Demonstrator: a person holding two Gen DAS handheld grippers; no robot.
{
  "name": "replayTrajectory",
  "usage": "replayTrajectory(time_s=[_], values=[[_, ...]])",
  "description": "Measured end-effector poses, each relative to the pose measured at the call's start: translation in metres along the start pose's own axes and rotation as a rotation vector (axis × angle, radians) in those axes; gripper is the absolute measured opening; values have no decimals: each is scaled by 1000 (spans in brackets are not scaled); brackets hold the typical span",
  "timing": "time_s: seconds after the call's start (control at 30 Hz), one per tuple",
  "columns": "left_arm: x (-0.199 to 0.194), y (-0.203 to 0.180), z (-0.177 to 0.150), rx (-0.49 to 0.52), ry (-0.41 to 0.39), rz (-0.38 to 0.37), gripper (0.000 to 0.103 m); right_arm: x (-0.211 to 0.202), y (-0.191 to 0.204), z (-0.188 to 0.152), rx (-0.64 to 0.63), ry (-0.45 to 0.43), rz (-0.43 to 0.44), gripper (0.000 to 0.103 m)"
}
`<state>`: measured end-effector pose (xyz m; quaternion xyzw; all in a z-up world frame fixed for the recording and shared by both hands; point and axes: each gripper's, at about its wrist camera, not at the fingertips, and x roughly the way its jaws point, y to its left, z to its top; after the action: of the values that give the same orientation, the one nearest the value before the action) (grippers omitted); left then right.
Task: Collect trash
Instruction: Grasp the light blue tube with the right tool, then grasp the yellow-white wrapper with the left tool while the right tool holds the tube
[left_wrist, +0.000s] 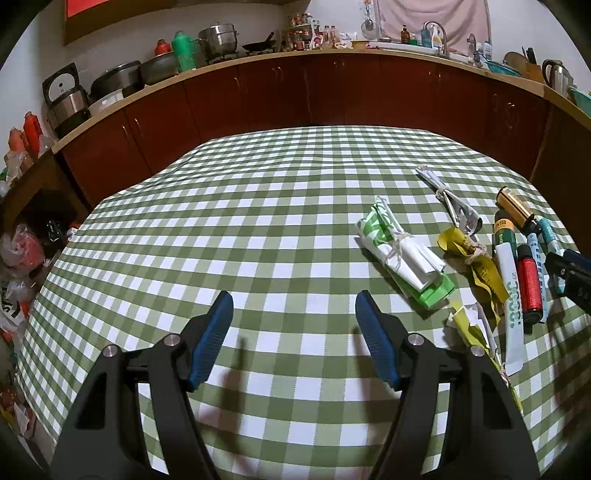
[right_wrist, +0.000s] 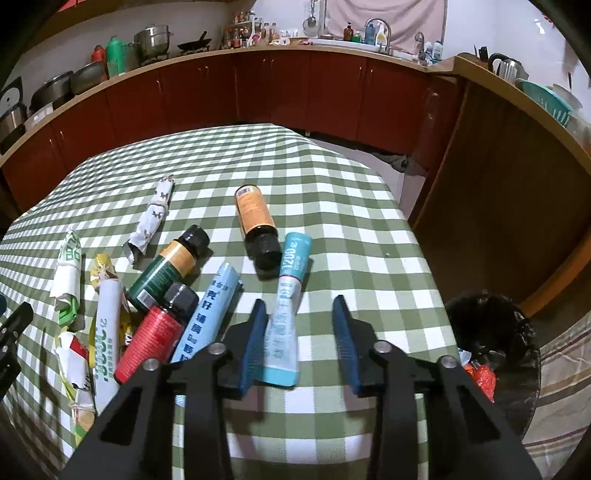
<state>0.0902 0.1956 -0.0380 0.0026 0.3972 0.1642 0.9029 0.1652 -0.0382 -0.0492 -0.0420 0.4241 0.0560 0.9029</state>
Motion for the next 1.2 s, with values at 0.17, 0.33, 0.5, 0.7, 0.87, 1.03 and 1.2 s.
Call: replayTrajectory(time_s=[0.17, 0.33, 0.5, 0.7, 0.87, 1.03, 1.2], values=[[-2, -7, -2, -3, 8, -12, 68, -7, -12, -4, 22, 5, 38, 19], [-9, -21, -5, 2, 14, -27, 68, -22, -19, -16, 14, -19, 56, 19], [-20, -36, -7, 8, 10, -41, 68, -43, -26, -28, -9, -60, 48, 19], [-34, -56, -12, 29, 2, -51, 68, -62, -38, -44, -29, -95, 26, 19], [-41, -71, -18, 34, 9, -59, 68, -70, -50, -57, -17, -103, 28, 19], [-42, -82, -24, 37, 23, -75, 68, -74, -61, -69, -6, -100, 29, 19], [-39, -95, -29, 58, 25, -88, 66, -74, -67, -74, 8, -98, 33, 19]])
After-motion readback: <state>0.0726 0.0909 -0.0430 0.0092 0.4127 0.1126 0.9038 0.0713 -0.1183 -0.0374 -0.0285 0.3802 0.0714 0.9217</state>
